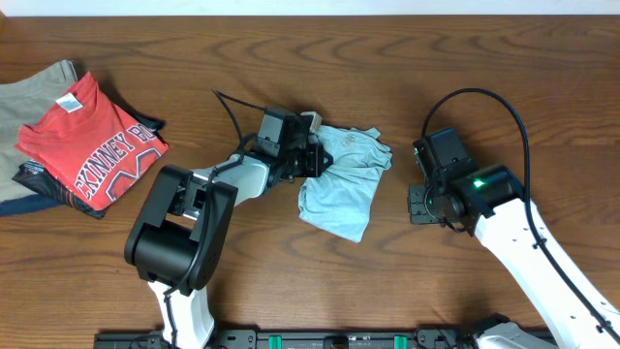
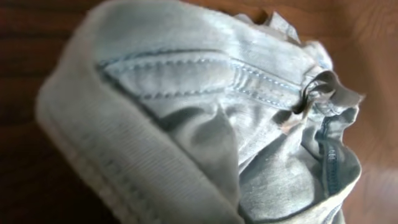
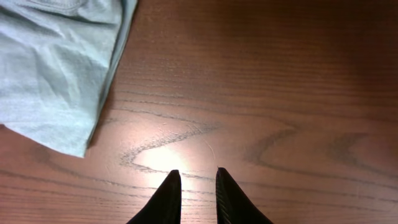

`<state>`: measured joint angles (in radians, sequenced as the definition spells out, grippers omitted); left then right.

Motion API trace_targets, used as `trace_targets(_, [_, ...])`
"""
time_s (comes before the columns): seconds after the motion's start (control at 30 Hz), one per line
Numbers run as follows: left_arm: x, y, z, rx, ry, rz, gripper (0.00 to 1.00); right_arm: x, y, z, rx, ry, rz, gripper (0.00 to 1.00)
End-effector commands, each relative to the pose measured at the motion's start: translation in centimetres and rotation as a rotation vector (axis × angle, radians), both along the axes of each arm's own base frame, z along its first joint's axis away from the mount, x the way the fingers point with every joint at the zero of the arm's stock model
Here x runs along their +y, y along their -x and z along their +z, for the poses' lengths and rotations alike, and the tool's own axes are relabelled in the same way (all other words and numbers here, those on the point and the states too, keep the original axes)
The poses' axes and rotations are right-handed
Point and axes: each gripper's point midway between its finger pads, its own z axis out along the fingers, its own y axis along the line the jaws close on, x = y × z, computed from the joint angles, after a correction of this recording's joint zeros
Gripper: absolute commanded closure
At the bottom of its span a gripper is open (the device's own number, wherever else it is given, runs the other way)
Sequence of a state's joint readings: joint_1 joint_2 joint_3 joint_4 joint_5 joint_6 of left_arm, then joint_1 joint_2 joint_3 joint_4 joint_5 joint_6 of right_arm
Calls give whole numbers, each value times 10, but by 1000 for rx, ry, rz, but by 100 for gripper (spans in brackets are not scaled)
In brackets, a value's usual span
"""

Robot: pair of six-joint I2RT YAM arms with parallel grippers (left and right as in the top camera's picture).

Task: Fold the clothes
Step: 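Carry the folded blue shirt with the left gripper onto the left stack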

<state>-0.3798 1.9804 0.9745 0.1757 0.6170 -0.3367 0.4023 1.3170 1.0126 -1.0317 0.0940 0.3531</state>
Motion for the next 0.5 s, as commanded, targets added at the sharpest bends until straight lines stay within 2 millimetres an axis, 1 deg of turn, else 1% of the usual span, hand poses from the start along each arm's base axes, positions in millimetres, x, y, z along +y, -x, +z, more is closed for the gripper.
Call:
trace_targets(0.0, [5, 0, -2, 13, -9, 9, 94, -6, -5, 6, -21, -5, -36, 82])
trace_targets(0.1, [18, -19, 27, -54, 14, 52, 94, -6, -5, 6, -21, -4, -36, 82])
trace_targets(0.17, [37, -33, 49, -107, 14, 109, 94, -6, -5, 6, -21, -4, -36, 82])
trace_targets(0.23, [63, -47, 71, -156, -9, 190, 94, -6, -5, 6, -21, -4, -36, 82])
trace_targets(0.3, [98, -59, 94, -205, -37, 287, 94, -6, -5, 6, -21, -5, -36, 82])
trace_targets(0.37, [133, -67, 119, -255, -54, 379, 94, -6, -5, 6, -21, -4, -36, 83])
trace_targets(0.47, [186, -73, 160, -341, -49, 502, 94, -6, -5, 6, -21, -4, -36, 82])
